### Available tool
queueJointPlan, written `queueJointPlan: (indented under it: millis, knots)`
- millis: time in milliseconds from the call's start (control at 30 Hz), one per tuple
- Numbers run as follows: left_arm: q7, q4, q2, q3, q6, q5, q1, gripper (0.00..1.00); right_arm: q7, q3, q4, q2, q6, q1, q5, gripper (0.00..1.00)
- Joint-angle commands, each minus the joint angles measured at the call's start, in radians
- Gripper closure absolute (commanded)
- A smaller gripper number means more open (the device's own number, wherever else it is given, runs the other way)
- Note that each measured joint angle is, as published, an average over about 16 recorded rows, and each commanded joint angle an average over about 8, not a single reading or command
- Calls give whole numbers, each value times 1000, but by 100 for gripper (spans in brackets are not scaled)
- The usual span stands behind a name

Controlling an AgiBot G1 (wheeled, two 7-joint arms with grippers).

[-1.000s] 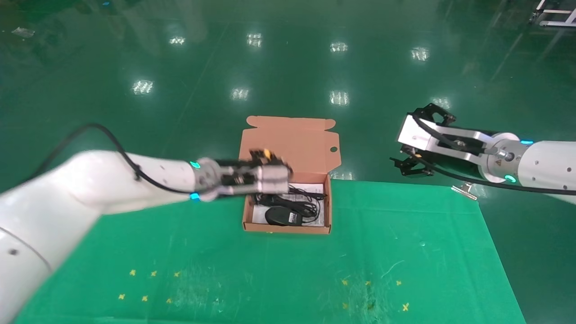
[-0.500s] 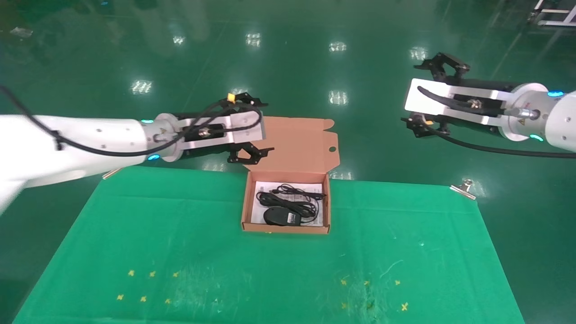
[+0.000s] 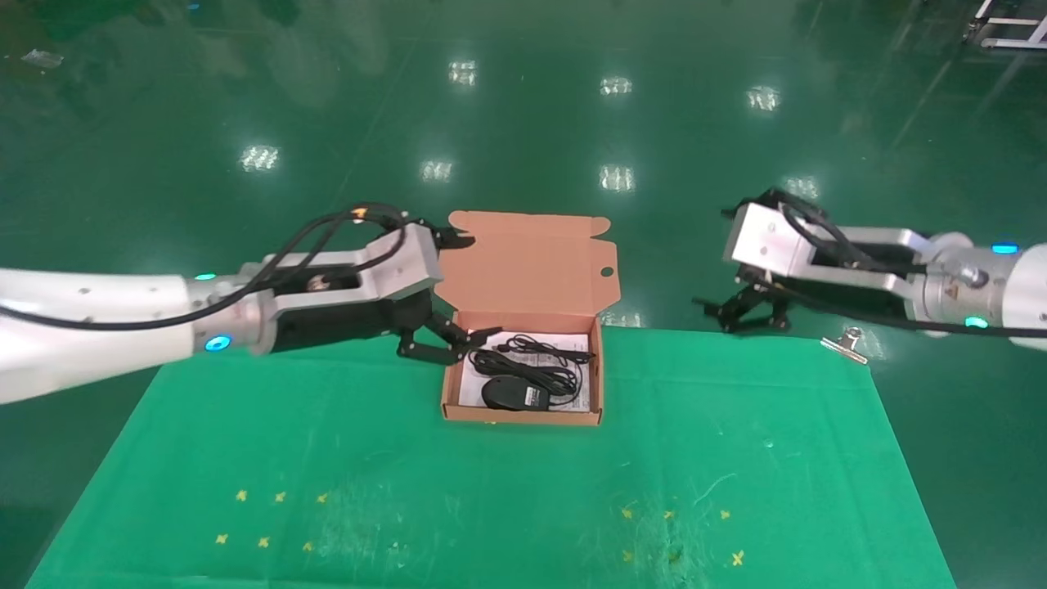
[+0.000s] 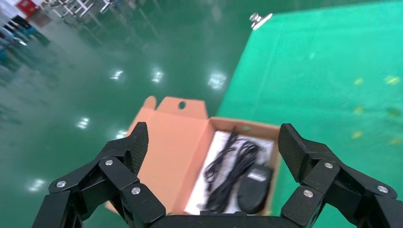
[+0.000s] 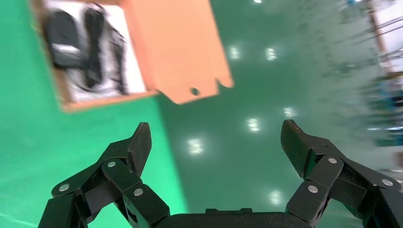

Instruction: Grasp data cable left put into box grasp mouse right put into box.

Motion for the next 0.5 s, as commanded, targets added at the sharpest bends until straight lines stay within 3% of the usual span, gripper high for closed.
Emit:
queueJointPlan:
  millis: [33,500]
  knots:
    - [-14,-15,-18,-24,29,-26,20,0,-4,22,2,6,-28,-21,43,0]
    - [-114,-123,-146,-197,239,-212,162,0,-34,185,17,48,-233,-171,360,0]
